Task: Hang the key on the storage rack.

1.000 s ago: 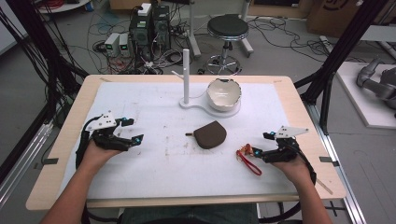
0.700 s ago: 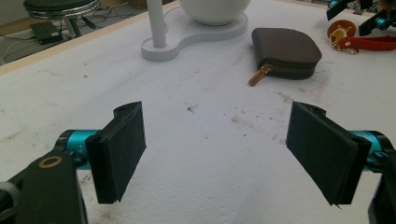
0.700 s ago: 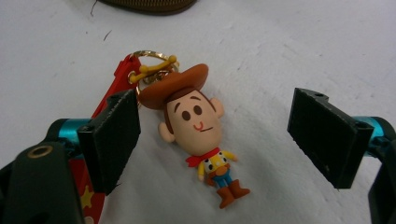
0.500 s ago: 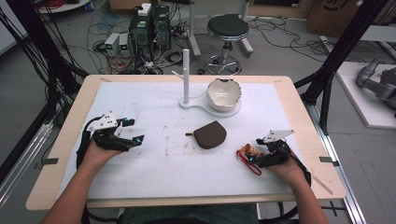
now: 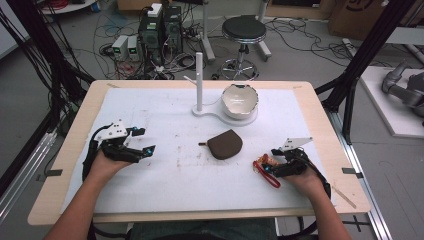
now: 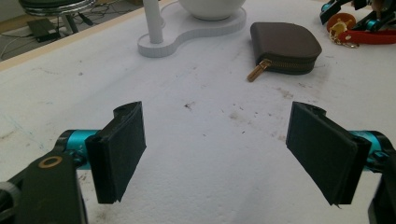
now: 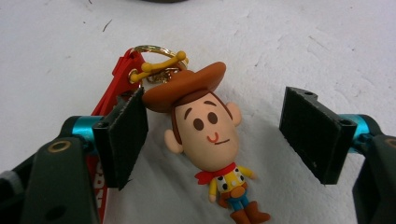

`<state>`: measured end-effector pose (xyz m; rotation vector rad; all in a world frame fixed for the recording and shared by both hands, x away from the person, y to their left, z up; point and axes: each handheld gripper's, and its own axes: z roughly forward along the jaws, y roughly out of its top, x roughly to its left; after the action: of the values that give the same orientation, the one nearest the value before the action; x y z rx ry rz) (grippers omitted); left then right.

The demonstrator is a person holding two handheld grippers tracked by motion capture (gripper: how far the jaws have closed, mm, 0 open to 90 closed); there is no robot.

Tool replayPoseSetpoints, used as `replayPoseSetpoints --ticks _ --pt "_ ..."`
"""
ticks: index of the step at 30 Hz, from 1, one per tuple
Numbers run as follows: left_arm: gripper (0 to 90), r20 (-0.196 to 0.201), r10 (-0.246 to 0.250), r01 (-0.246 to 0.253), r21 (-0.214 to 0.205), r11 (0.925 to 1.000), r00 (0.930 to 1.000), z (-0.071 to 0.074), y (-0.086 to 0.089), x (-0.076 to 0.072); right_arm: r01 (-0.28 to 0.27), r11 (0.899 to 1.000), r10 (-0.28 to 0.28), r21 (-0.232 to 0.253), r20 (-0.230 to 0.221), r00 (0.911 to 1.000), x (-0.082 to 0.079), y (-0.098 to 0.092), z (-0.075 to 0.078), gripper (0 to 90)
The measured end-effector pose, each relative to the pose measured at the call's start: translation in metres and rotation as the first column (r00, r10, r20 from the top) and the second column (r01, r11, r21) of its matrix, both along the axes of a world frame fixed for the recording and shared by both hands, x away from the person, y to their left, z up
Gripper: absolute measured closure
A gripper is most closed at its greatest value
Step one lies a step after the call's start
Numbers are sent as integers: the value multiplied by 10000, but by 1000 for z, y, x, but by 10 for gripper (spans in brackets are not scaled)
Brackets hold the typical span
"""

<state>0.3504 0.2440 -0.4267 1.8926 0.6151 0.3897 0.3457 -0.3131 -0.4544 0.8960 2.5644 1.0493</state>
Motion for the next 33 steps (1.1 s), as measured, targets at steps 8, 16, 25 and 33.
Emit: replayPoseSetpoints --ticks 8,16,25,33 --pt "199 -11 -58 58 116 9999 10000 0 -1 0 -486 9985 487 236 -31 9988 -2 0 1 487" --pt "198 14 -33 33 102 9999 10000 0 -1 0 -586 9982 582 91 387 9976 -5 2 6 501" --pt "198 -5 18 -18 -1 10000 10000 0 1 0 -615 9938 519 925 1029 9933 -9 2 31 502" --pt "198 15 72 -72 -29 10000 10000 1 2 -1 -772 9879 547 1345 1640 9849 -10 6 59 502"
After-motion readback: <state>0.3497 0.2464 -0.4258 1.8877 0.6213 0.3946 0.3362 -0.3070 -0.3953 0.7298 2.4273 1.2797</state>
